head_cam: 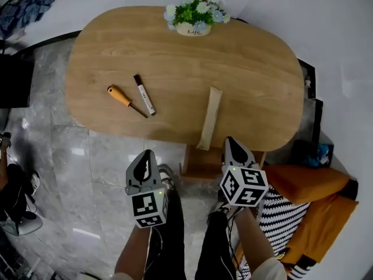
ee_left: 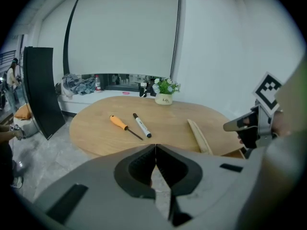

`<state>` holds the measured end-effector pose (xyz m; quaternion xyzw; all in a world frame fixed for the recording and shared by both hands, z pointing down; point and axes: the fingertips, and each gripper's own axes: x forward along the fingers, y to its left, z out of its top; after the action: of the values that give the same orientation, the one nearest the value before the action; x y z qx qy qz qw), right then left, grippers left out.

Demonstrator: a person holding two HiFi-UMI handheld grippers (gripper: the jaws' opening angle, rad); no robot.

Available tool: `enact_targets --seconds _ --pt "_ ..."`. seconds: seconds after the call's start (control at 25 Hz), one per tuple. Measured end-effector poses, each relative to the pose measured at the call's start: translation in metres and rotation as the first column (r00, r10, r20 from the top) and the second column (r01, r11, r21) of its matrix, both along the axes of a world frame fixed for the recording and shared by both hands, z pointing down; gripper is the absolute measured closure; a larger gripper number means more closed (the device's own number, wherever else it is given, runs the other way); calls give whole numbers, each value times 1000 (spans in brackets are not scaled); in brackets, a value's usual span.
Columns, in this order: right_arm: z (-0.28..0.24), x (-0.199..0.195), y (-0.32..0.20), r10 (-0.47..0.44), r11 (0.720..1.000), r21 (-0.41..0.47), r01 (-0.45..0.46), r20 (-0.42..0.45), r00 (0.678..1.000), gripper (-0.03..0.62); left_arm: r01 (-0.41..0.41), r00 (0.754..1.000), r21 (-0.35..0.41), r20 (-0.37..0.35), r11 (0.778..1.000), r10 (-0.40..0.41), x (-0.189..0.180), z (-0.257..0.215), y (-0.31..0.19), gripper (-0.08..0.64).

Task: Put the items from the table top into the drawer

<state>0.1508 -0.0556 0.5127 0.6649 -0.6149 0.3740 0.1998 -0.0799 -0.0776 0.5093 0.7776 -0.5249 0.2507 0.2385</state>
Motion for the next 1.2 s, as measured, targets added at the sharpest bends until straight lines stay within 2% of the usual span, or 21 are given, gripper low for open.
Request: enact_targets --seconds 0.04,0.12,0.28,0.6,0.88,1.0,1.2 --pt "4 -4 -4 -12 1000 -6 12 1 1000 597 4 1000 -1 0 1000 -4 -2 1 -2 551" --pt "10 -10 -12 -36 999 -22 36 10 999 532 12 1000 -5 -2 1000 -12 -6 3 -5 550" --pt "22 -15 -28 -44 998 -49 44 4 999 528 22 1000 -14 -10 1000 -22 -12 7 -14 551" --pt "48 -19 -48 -6 996 -91 7 6 1000 428 28 999 -18 -16 999 -28 -22 14 -25 550" --pt "73 -30 -56 -30 989 -149 22 -52 998 308 27 999 -33 -17 999 -28 -30 21 -23 549" --pt "81 -32 -58 -27 984 -177 17 -55 998 312 22 1000 -35 -19 999 -23 -31 24 -22 551" --pt "84 -25 -57 -21 980 -200 0 -106 994 379 28 999 -43 -22 999 -29 -34 29 -19 551"
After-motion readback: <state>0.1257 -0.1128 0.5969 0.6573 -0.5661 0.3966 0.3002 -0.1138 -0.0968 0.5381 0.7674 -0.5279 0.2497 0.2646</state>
